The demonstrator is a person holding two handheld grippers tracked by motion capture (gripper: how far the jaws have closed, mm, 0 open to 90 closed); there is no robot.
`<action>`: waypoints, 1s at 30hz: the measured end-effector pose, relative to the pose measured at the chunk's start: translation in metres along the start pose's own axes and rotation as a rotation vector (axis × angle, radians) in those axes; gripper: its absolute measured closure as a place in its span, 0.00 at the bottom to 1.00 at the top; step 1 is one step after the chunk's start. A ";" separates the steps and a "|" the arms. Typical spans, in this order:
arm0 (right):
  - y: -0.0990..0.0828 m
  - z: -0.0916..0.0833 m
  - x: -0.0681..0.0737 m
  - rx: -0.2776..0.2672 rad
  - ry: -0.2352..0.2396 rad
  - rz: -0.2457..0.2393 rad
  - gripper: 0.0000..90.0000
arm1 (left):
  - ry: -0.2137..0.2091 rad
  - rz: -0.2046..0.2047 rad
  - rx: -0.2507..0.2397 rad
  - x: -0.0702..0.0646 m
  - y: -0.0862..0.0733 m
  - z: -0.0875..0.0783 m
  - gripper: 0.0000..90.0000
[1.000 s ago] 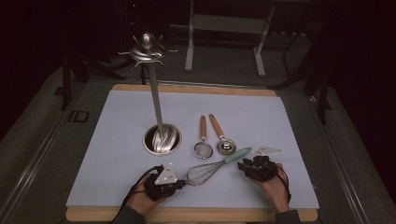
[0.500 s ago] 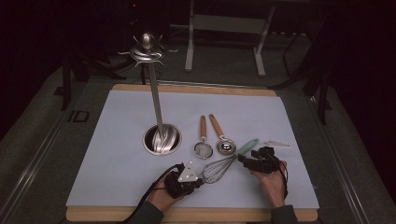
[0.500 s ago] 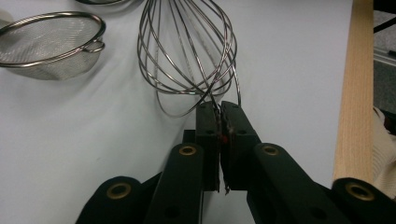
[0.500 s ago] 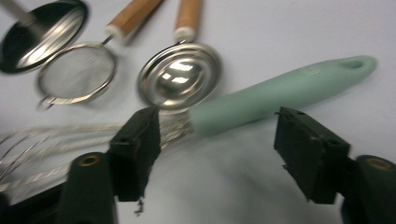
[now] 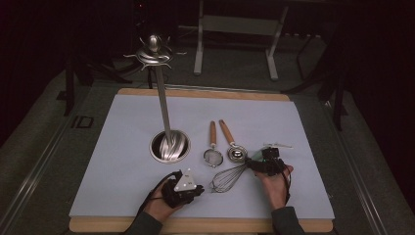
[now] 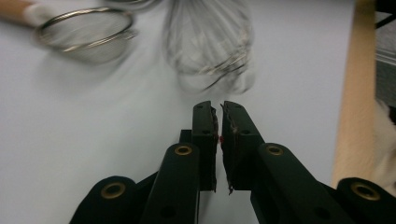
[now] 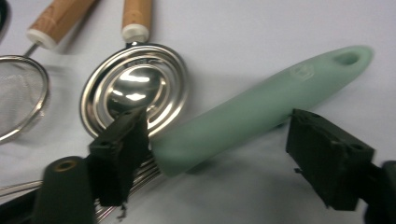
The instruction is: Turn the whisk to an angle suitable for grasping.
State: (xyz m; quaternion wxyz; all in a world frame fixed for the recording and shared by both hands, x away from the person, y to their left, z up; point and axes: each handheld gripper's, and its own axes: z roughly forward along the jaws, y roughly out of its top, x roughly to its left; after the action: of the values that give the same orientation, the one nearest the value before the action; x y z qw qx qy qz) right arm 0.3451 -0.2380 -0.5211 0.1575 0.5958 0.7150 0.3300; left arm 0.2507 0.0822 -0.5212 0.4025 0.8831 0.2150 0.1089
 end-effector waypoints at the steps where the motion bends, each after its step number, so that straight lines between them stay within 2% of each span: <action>1: 0.001 -0.001 -0.001 0.007 -0.001 -0.003 0.24 | 0.012 -0.008 0.000 0.004 -0.002 -0.004 0.93; 4: 0.004 -0.001 -0.001 0.033 -0.005 -0.016 0.24 | 0.044 -0.035 -0.014 0.013 -0.008 -0.014 0.93; 9: 0.005 0.006 0.003 0.050 -0.048 -0.007 0.21 | 0.104 -0.082 -0.035 0.029 -0.018 -0.032 0.92; 13: 0.007 0.005 0.000 0.073 -0.032 -0.006 0.22 | 0.151 -0.117 -0.042 0.041 -0.027 -0.044 0.92; 15: 0.009 0.005 -0.001 0.099 -0.024 -0.024 0.22 | 0.178 -0.140 -0.050 0.046 -0.032 -0.050 0.91; 17: 0.012 0.005 -0.006 0.129 0.006 -0.016 0.25 | 0.206 -0.157 -0.052 0.051 -0.037 -0.056 0.91; 20: 0.017 0.003 -0.017 0.154 0.042 -0.013 0.37 | 0.230 -0.179 -0.060 0.056 -0.042 -0.061 0.91; 23: 0.019 0.001 -0.025 0.174 0.075 -0.019 0.47 | 0.235 -0.204 -0.073 0.061 -0.046 -0.063 0.91; 30: 0.026 -0.001 -0.033 0.239 0.094 -0.051 0.54 | 0.253 -0.217 -0.060 0.064 -0.051 -0.063 0.90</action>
State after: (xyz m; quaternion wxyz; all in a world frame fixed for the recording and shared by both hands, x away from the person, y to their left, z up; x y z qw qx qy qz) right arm 0.3722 -0.2681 -0.5087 0.0600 0.5759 0.7708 0.2659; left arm 0.2699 0.1835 -0.5173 0.4080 0.8215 0.3547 0.1814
